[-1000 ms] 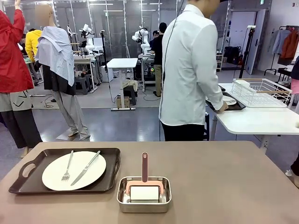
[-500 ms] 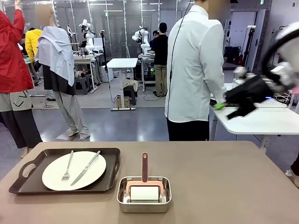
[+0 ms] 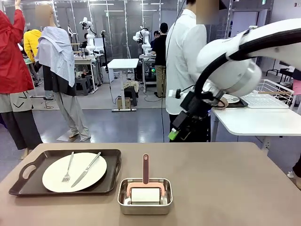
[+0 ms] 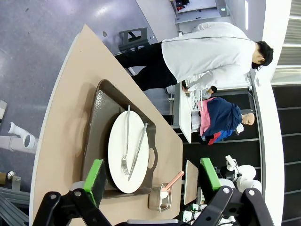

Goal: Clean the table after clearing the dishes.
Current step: When the left (or right) Handle tray is removed, use the left hand (or right hand) to clean the left (or right) side of the table with the Lint Roller.

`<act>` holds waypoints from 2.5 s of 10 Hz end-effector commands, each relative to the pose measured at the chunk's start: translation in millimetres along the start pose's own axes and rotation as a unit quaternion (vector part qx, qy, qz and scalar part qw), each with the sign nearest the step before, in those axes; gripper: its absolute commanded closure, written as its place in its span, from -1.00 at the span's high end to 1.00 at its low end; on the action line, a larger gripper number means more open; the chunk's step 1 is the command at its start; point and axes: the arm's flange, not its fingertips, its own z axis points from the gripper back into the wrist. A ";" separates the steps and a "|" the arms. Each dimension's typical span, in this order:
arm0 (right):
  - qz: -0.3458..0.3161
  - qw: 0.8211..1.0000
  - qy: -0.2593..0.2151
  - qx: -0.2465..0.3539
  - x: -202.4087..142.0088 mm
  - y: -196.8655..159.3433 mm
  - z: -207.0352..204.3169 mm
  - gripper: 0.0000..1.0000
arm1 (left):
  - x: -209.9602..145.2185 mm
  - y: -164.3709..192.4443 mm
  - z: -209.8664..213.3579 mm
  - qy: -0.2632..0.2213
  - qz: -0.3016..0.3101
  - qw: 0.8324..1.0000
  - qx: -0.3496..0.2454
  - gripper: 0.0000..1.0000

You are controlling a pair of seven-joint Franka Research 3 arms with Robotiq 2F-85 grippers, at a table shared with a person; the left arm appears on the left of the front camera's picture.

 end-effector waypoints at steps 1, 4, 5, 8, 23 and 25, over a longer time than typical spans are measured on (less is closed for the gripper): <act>0.052 0.999 0.011 -0.013 8.4 0.4 -10.6 1.00 | -1.6 0.5 2.1 0.001 0.001 1.000 -0.005 1.00; 0.000 1.000 0.000 0.000 0.0 0.0 0.0 1.00 | -1.6 0.5 2.1 0.001 0.001 1.000 -0.005 1.00; 0.000 1.000 0.000 0.000 0.0 0.0 0.0 1.00 | -1.6 0.5 2.1 0.001 0.001 1.000 -0.005 1.00; 0.000 1.000 0.000 0.000 0.0 0.0 0.0 1.00 | -1.6 0.5 2.1 0.001 0.001 1.000 -0.005 1.00; 0.242 0.931 0.230 0.148 153.9 -12.0 -138.3 1.00 | -1.6 0.5 2.1 0.001 0.001 1.000 -0.005 1.00; 0.236 0.925 0.253 0.157 148.9 -4.1 -154.8 1.00 | -1.6 0.5 2.1 0.001 0.001 1.000 -0.005 1.00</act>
